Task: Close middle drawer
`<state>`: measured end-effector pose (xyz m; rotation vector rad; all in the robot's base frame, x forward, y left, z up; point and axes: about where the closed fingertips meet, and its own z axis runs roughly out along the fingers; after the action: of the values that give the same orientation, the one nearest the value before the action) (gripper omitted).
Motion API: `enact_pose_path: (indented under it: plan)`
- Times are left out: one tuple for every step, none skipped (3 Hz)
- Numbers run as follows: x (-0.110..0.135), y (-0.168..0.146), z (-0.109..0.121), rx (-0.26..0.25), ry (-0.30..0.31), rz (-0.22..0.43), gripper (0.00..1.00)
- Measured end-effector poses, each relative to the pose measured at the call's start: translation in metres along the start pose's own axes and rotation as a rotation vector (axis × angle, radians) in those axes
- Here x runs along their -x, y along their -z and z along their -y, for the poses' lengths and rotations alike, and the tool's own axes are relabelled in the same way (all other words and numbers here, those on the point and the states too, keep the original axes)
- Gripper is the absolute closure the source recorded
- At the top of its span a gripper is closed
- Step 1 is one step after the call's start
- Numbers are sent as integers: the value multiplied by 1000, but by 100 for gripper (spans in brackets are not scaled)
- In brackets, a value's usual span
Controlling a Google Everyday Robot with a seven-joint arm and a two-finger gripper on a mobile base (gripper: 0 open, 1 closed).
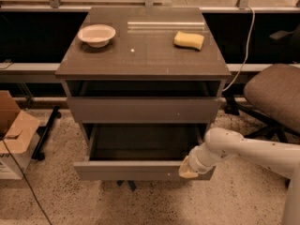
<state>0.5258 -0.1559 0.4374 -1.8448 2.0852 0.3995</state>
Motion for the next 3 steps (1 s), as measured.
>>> enact_pose_path:
  plan:
    - [0, 0, 0, 0, 0, 0, 100]
    - [25, 2, 63, -57, 45, 25, 100]
    - [25, 1, 63, -57, 43, 26, 100]
